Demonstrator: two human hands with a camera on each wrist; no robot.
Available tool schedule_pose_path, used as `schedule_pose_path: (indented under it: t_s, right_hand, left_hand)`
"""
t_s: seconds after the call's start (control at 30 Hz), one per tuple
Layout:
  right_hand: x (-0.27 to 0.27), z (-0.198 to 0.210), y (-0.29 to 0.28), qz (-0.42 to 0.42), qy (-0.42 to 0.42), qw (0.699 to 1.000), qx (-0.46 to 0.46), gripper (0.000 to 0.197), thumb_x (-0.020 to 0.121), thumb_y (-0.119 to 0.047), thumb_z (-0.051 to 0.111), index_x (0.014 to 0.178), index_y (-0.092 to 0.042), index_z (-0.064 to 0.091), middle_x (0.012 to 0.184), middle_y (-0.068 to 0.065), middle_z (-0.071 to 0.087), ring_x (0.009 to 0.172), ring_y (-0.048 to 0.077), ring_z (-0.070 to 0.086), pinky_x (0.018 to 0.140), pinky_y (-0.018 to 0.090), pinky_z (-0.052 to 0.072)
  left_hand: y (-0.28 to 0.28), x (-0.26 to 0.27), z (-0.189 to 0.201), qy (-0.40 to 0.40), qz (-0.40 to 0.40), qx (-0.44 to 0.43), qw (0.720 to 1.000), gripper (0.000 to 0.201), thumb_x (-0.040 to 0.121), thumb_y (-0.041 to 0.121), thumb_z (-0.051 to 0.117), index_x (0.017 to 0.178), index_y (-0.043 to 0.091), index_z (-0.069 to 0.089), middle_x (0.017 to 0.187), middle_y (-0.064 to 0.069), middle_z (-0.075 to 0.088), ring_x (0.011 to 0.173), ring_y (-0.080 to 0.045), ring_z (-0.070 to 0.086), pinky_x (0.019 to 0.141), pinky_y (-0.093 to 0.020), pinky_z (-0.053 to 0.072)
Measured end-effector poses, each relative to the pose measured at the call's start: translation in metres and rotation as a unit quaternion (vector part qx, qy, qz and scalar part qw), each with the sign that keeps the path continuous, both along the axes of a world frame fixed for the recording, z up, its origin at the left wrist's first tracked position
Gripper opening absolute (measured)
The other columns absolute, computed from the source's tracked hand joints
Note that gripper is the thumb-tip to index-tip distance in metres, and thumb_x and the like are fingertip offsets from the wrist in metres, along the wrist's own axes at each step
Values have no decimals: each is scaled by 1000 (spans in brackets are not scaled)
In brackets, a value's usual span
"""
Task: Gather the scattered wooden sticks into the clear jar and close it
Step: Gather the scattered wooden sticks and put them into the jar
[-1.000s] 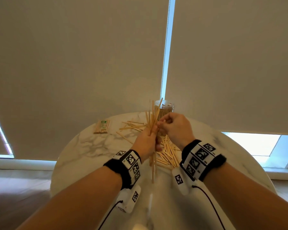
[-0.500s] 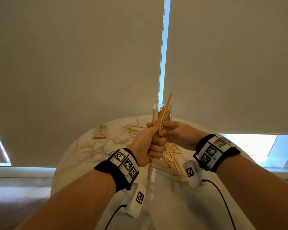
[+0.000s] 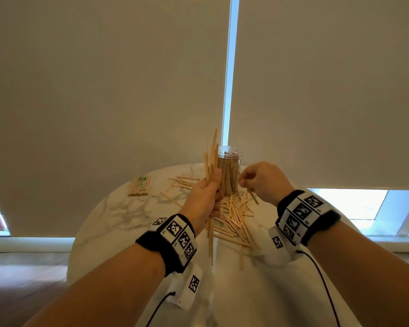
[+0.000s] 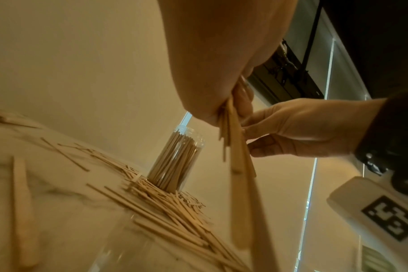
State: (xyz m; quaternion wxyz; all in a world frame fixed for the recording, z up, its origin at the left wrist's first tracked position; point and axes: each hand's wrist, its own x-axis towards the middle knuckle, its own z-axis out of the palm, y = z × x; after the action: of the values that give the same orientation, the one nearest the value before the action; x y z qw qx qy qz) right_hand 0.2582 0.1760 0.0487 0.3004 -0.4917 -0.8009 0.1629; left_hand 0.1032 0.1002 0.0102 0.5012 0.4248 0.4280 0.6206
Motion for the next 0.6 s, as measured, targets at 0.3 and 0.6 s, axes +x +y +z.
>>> schedule_pose_path:
  t_s: [0.3,0.6]
  right_hand:
    - [-31,-5,-48,167,187,966,-62,4,92,-10,68,90,-7,67,77,6,75,68,16,74,65,28,61]
    - [-37,-32,-65,157,35,966,-204,21,100,-21,60,107,-3,70,86,3,76,65,7,70,62,18,59]
  left_hand:
    - [9,2,3,58,86,23,994,42,102,46,46,106,9,66,73,0,64,56,-10,58,48,-24,47]
    - [20,-27,9,-101,183,19,978,30,105,38,42,86,15,47,58,-1,45,41,-9,34,40,-24,30]
